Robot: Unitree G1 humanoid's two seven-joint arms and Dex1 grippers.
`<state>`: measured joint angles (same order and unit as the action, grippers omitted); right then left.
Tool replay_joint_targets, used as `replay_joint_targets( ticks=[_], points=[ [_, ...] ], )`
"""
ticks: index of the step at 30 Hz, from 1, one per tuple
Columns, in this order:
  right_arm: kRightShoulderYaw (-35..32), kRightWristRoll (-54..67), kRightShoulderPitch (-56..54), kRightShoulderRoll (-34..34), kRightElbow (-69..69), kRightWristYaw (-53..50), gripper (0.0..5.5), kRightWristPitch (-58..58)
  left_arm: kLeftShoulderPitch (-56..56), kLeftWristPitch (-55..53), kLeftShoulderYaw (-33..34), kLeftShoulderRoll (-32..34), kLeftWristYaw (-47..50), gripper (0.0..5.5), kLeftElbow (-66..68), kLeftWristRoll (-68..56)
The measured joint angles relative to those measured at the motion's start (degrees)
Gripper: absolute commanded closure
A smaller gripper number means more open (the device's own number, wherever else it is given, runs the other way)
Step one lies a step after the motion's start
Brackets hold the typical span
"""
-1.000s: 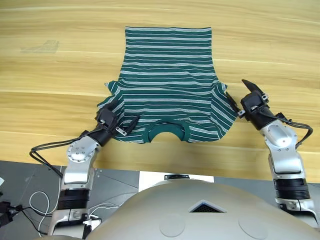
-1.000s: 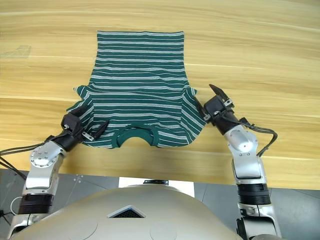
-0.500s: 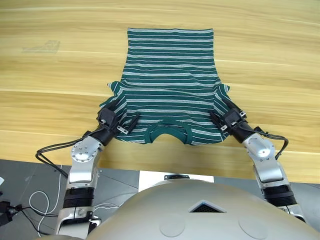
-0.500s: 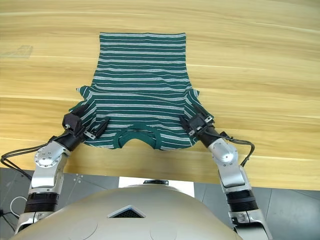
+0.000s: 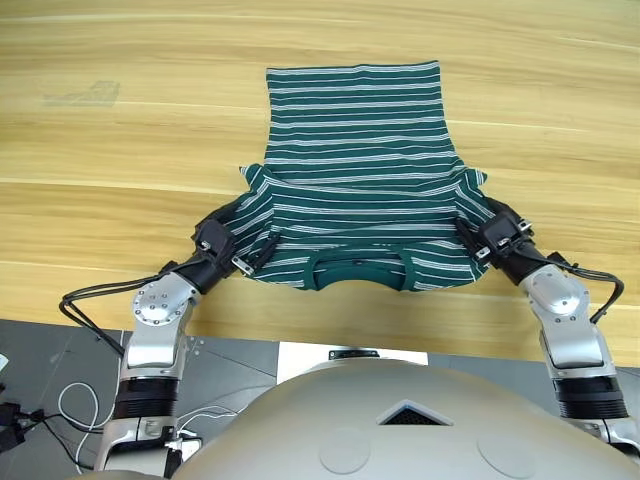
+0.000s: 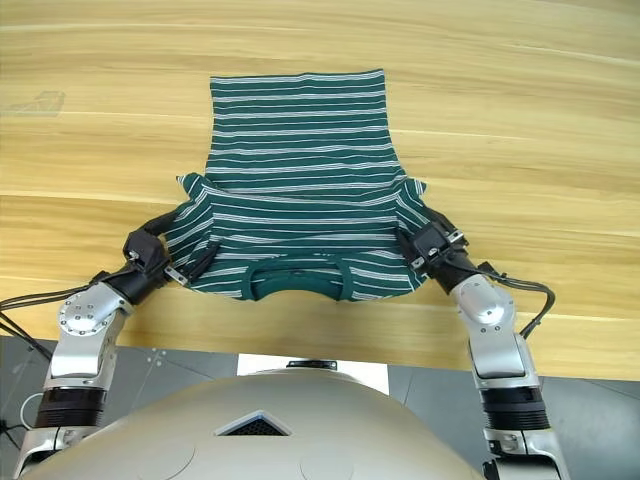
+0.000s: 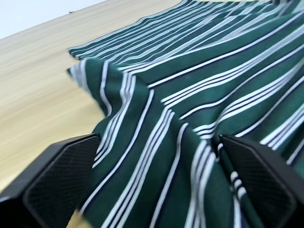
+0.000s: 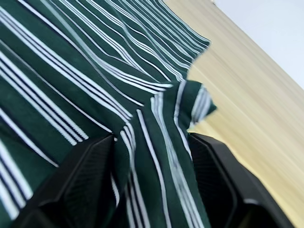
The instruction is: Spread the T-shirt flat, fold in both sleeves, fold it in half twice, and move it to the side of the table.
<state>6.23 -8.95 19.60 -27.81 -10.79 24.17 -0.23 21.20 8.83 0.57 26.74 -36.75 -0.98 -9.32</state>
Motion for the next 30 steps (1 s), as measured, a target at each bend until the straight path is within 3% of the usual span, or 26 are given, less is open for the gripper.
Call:
replay_joint_targets(
  ticks=[8, 14, 18, 22, 26, 30],
  points=[
    [0.1, 12.0, -1.9, 3.1, -10.5, 4.7, 2.64, -0.5, 2.2, 0.0, -0.9, -3.5, -0.1, 0.88, -9.5, -5.1],
    [-2.2, 14.4, -2.7, 4.5, -10.3, 3.9, 2.64, -3.8, 4.4, 5.3, 4.6, -3.6, -4.2, 0.88, -18.0, -14.2],
    [-3.5, 12.6, -2.4, 5.9, -6.0, 0.6, 2.64, -8.2, 3.0, 11.5, 15.1, 2.0, 9.0, 0.88, -5.8, 3.8],
    [-6.7, 12.1, -3.0, 6.2, -1.5, -3.1, 2.64, -10.3, 6.6, 13.1, 19.1, 9.2, 25.9, 0.88, 3.9, 26.5],
    [-11.5, 11.9, -4.2, 5.8, 1.3, -6.0, 2.64, -12.8, 11.3, 13.9, 15.8, 15.9, 36.4, 0.88, 7.4, 46.9],
    [-14.6, 11.9, -6.6, 4.0, 0.8, -6.1, 2.64, -13.7, 9.7, 18.8, 7.5, 19.5, 35.4, 0.88, 2.2, 51.7]
  ],
)
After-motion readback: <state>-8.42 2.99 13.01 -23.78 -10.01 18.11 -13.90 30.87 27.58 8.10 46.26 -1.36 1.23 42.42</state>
